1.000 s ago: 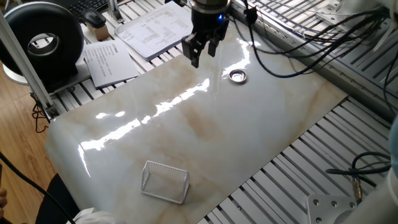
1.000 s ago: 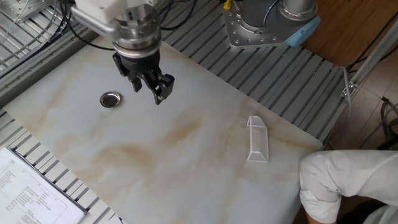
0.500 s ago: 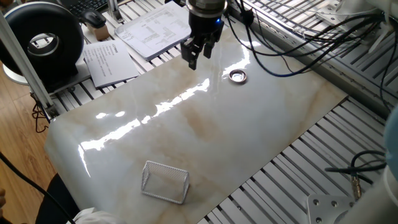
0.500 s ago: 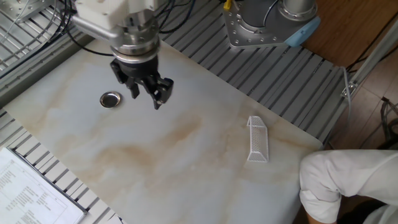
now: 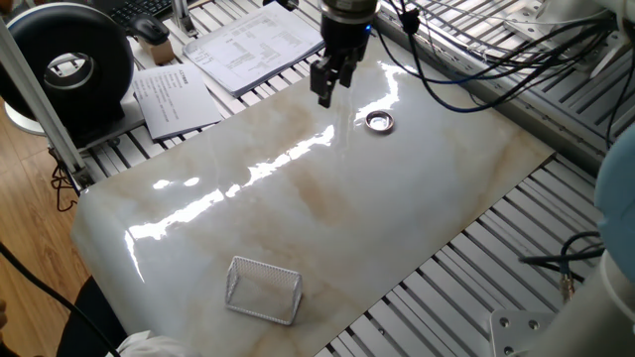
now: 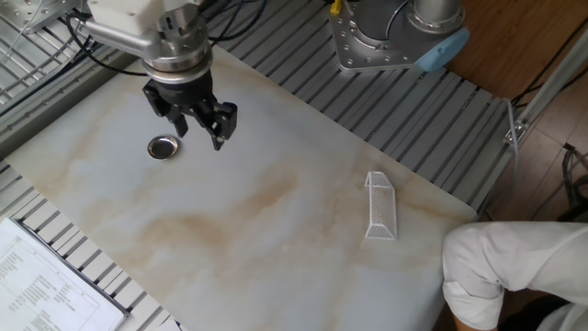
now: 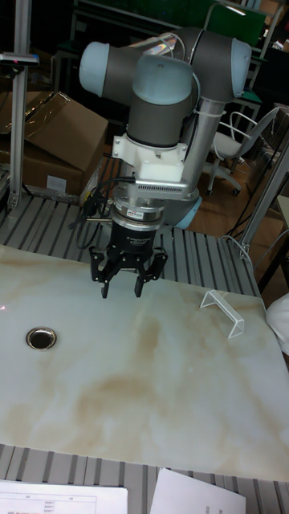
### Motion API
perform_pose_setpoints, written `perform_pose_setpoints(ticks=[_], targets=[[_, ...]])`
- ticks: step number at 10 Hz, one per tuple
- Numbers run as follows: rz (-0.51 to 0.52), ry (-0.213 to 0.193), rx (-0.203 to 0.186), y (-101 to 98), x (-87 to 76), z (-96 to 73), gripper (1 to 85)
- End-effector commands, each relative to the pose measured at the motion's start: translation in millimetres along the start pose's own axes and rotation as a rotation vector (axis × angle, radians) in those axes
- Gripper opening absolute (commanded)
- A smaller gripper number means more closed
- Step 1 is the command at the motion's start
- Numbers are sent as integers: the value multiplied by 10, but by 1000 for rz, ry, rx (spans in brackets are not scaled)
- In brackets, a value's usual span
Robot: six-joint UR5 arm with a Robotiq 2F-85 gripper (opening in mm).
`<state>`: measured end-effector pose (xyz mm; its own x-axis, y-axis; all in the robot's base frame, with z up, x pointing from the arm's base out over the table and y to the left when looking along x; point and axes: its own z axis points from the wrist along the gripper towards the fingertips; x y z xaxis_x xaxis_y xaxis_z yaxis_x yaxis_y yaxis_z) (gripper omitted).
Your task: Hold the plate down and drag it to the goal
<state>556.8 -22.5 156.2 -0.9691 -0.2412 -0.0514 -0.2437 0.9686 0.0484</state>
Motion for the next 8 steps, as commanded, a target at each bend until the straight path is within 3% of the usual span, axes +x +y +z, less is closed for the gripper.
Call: perform_pose_setpoints(ticks=[1, 3, 5, 6, 7, 8], targets=[[36, 40, -40, 22, 134, 1, 583], [31, 55, -17, -104, 192, 35, 550], [-26, 75, -7, -575, 406, 212, 557], [-47, 78, -21, -701, 501, 305, 563], [-53, 69, -26, -686, 477, 306, 580], [-18, 62, -8, -732, 459, 308, 580]])
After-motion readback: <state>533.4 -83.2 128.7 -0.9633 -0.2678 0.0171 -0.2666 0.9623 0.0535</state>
